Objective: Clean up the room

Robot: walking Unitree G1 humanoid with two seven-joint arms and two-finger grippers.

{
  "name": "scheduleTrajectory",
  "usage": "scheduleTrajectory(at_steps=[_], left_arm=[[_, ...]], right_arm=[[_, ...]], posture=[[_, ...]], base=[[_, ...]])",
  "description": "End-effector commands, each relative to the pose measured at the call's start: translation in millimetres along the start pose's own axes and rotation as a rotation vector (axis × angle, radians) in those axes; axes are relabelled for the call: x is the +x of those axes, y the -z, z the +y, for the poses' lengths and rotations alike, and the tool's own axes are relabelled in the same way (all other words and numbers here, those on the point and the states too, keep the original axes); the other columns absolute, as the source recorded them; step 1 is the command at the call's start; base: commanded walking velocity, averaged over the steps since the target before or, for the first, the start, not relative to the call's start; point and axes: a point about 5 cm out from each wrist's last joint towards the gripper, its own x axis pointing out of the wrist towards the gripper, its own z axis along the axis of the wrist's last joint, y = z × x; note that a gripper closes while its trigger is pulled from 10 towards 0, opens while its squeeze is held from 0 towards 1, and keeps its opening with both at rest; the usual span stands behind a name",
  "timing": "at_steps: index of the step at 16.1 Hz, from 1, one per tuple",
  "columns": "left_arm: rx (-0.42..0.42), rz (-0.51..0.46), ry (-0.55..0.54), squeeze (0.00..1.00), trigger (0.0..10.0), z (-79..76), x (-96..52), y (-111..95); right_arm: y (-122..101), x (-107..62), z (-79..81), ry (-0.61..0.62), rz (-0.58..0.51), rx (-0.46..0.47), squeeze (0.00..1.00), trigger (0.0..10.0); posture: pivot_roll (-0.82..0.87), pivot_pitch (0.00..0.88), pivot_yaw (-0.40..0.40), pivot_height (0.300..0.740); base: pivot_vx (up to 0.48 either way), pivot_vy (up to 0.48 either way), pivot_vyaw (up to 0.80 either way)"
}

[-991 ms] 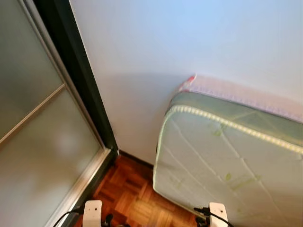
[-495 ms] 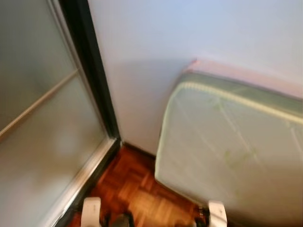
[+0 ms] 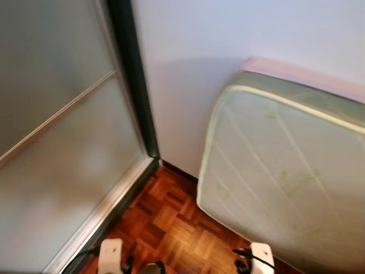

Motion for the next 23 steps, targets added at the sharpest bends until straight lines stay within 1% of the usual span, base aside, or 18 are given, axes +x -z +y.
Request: scheduleTrajectory(at_steps=[1,4,5,10,13,15,16,18,23], left_arm=[[-0.056,0.204,-0.046,0.00,10.0,24.5,16.2,11.4],[-0.059,0.199,-0.047,0.00,10.0,25.0,16.7,10.1],[-0.057,0.199,-0.047,0.00,10.0,25.2,16.8,9.8],[-0.052,0.200,-0.047,0.00,10.0,26.0,17.0,9.0],[-0.035,0.201,-0.041,0.00,10.0,26.1,17.3,8.2],[0.006,0.196,-0.031,0.00,10.0,26.2,17.8,6.6],[0.006,0.197,-0.028,0.00,10.0,26.0,17.9,6.6],[-0.026,0.202,-0.039,0.00,10.0,26.1,17.5,7.9],[-0.029,0.200,-0.040,0.00,10.0,26.2,17.6,7.6]], right_arm=[[-1.4,-3.6,-21.5,-0.016,0.003,0.069,0.00,10.0],[-1.9,-3.4,-21.9,0.006,0.000,0.086,0.00,10.0],[-1.7,-3.3,-21.6,0.010,0.000,0.101,0.00,10.0],[-2.1,-2.8,-20.9,0.009,0.010,0.085,0.00,10.0],[-2.2,-2.6,-20.6,0.005,0.017,0.079,0.00,10.0],[-2.3,-2.5,-20.6,0.005,0.019,0.077,0.00,10.0],[-2.3,-2.4,-20.6,0.005,0.020,0.077,0.00,10.0],[-2.2,-2.4,-20.6,0.005,0.022,0.078,0.00,10.0],[-2.2,-2.4,-20.5,0.005,0.024,0.080,0.00,10.0]], posture=[[0.06,0.000,-0.020,0.740],[0.06,0.000,-0.018,0.740],[0.06,0.000,-0.017,0.740],[0.06,0.000,-0.013,0.740],[0.06,0.000,-0.010,0.740],[0.06,0.000,-0.009,0.740],[0.06,0.000,-0.009,0.740],[0.06,0.000,-0.009,0.740],[0.05,0.000,-0.007,0.740]], base=[[0.000,0.000,0.00],[0.000,0.000,-0.15],[0.000,0.000,-0.80],[0.000,0.000,-0.80],[0.000,0.000,-0.80],[0.000,-0.199,-0.79],[0.000,-0.469,-0.80],[0.000,0.000,-0.80],[0.000,0.000,-0.80]])
